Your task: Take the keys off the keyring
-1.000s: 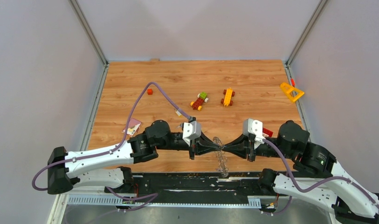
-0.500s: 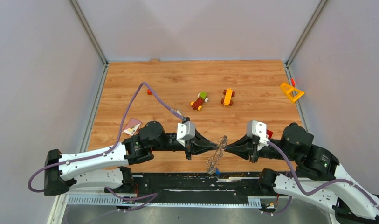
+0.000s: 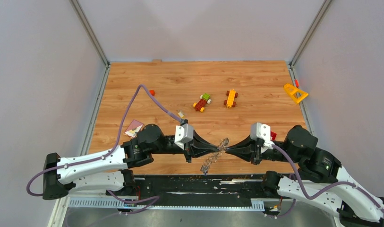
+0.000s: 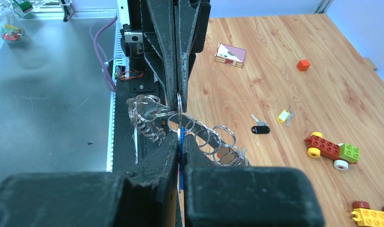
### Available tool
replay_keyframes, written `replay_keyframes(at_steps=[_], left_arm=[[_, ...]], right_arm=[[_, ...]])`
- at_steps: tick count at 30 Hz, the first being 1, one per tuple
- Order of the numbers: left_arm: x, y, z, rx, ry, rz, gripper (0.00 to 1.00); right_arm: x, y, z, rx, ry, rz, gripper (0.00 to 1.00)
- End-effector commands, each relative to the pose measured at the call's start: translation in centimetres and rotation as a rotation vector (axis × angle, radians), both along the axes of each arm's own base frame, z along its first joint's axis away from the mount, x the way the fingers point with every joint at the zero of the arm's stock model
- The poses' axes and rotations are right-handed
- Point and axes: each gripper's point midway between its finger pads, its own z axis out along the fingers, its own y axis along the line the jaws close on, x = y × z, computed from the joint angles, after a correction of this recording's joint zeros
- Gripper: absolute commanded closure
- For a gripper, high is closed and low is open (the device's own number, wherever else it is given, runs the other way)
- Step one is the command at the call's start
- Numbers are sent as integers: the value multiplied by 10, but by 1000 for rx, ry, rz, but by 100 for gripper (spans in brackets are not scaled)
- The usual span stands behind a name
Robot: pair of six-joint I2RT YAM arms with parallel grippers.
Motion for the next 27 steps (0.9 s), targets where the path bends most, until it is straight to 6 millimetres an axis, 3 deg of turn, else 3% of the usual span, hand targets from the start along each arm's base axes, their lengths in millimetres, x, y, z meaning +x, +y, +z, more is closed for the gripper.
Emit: replay_keyframes(at_steps=[1,6,15,27], left_arm=[[-11,13,10,-24,11,-42,100],[-12,23,7,-14,25,-25,100],[-6,25,-3,29,37,12,97],[-5,26,-12,10,40,24,72]], right_arm=[[-8,-9,40,139,-87,18,100],[-8,-9,54,137,-95,18,100],[-10,-5,54,158,-71,32,100],[-14,-2,52,129,-130,82,100]])
